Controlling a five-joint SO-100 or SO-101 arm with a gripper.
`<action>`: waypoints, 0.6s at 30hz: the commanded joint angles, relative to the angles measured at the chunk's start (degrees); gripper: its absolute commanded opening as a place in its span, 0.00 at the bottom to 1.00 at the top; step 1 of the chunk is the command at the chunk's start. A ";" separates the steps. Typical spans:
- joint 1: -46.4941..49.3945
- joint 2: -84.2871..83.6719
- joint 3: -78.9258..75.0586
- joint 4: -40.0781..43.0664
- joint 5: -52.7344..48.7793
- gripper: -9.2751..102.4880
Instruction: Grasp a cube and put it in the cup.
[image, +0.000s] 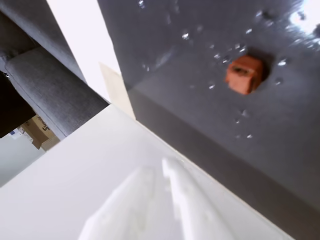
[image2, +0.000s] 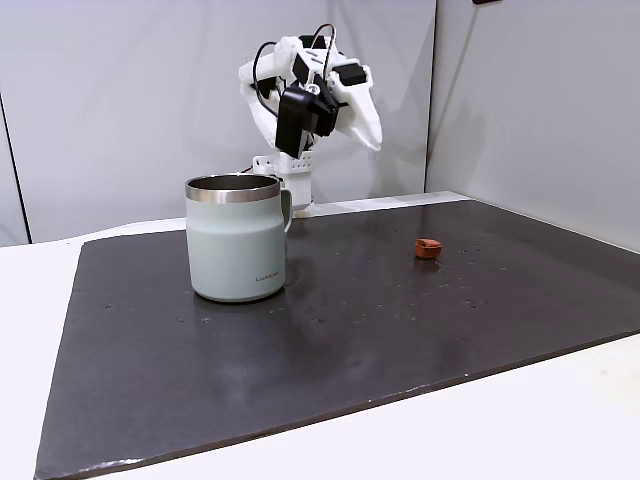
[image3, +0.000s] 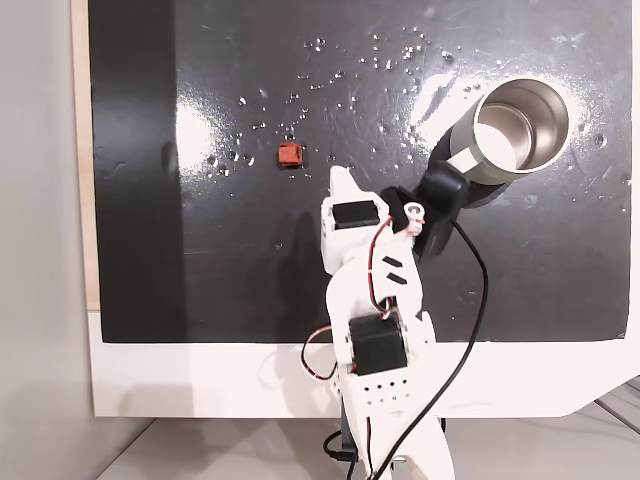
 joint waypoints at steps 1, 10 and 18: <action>-1.05 -6.59 -10.20 -0.70 1.85 0.09; -4.31 -23.20 -26.46 6.86 6.50 0.09; -6.68 -36.04 -43.95 17.23 11.78 0.09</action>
